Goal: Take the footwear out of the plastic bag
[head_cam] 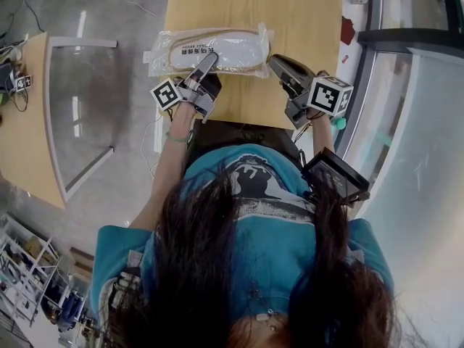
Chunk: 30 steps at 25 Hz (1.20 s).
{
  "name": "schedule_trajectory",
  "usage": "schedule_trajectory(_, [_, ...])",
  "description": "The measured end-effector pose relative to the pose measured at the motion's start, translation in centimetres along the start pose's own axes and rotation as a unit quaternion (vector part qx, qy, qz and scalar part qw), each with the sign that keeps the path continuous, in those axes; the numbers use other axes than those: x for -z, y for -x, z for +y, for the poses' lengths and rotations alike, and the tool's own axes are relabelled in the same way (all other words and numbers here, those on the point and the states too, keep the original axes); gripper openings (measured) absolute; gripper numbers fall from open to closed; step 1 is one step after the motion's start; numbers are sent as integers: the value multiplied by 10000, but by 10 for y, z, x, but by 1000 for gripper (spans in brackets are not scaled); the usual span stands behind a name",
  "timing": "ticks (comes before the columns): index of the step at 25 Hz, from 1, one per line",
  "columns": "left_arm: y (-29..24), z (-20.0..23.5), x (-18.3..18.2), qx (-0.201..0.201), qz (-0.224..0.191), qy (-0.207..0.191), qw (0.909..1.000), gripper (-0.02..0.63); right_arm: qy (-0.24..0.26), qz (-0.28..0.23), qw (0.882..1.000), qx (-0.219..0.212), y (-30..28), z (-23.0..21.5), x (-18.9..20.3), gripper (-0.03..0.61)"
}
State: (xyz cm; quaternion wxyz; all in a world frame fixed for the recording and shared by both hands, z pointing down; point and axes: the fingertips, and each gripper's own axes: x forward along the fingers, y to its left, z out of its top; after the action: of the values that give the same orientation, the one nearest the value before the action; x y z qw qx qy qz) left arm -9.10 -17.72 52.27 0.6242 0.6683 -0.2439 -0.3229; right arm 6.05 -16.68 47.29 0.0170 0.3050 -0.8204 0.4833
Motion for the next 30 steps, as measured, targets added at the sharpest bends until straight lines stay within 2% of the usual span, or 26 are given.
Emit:
schedule_trajectory(4, [2,-9,1,263,-6,279,9993,106,-134,-90,9990,-423,5,8,-4,121])
schedule_trajectory(8, [0,-9,8,295,108,257,9992,106,-378,-205,9942,-988,13,22,-8,123])
schedule_trajectory(13, [-2,-13,9,393,222,307,9985,101,143,118,9977,-656,7,18,0,135])
schedule_trajectory(17, [-2,-22,9,583,273,416,9971,95,135,153,9978,-634,9,12,2,166])
schedule_trajectory(22, [-3,-33,12,944,348,527,9935,89,-128,177,9966,-799,11,10,5,173])
schedule_trajectory(30, [-7,-51,16,1600,692,1023,9794,86,-908,-78,9839,-1534,12,17,4,197])
